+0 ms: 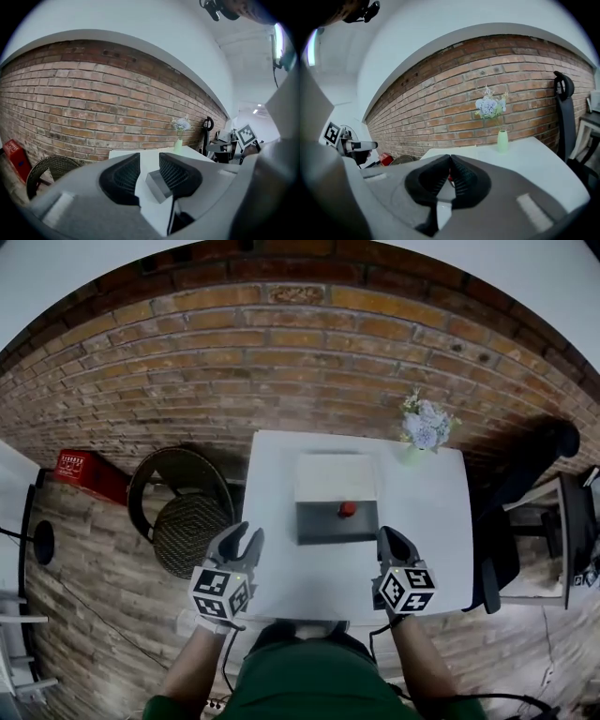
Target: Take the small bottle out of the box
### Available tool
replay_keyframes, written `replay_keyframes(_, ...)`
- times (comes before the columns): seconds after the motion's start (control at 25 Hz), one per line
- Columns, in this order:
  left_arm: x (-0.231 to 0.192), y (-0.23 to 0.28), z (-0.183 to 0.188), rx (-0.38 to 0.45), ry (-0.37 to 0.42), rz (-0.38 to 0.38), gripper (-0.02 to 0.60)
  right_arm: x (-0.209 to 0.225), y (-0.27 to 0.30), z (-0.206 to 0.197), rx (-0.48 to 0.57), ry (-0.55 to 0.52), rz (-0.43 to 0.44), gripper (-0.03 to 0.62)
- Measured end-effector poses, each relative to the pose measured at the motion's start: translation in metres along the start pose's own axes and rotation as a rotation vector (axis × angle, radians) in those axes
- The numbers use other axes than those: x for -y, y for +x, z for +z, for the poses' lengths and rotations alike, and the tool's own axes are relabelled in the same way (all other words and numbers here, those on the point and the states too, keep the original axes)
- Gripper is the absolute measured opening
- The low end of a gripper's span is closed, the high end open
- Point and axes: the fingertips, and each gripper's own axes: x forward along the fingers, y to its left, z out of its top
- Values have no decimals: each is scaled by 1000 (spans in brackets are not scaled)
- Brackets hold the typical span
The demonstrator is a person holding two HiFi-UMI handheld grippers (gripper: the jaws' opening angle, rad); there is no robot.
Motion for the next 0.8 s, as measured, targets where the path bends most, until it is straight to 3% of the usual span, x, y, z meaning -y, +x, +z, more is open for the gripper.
replay_keyframes(0.16, -26, 6, 6, -6, 14, -30, 135, -12, 21, -1, 17, -68, -52, 5)
replay_keyframes(0.32, -37, 10, 12, -7, 23, -64, 135, -19, 44, -24, -51, -120, -102, 16)
replay_keyframes(0.4, -41, 7, 12, -8, 27, -76, 135, -20, 55, -34, -87, -132, -120, 125)
replay_keyframes(0.48, -45, 2, 10, -15, 35, -80, 135, -21, 66, -41, -108, -139, -131, 144)
replay_keyframes(0.8, -90, -48, 16, -8, 59, 15, 135, -4, 106, -78, -192, -121, -148, 164)
